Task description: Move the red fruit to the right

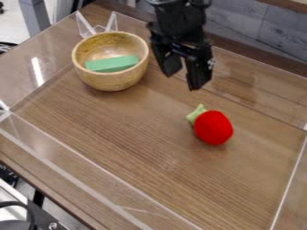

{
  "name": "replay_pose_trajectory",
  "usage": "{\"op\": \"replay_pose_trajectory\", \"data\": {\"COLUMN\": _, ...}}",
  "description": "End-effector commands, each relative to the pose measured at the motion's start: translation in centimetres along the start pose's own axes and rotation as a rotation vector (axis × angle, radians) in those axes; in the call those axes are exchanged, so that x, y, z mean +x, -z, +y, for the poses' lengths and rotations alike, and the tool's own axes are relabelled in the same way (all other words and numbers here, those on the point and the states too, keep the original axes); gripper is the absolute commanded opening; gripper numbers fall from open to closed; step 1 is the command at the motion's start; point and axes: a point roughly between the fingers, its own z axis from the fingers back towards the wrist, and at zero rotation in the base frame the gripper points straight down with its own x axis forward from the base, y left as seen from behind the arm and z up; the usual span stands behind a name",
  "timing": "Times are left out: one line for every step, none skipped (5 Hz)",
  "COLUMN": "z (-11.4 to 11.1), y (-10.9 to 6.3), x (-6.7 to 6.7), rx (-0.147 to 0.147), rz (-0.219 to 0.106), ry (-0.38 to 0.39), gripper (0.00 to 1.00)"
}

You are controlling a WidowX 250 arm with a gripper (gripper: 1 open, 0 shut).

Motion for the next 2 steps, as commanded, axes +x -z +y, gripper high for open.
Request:
{"op": "replay_pose_trajectory", "data": {"z": -0.12, "y": -1.58, "x": 0.31, "rx": 0.034, "rz": -0.059, "ry": -0.009, "gripper": 1.0}}
{"op": "replay_pose_trajectory", "data": {"z": -0.32, "y": -1.88, "x": 0.24, "rx": 0.049, "rz": -0.072, "ry": -0.021, "gripper": 1.0}}
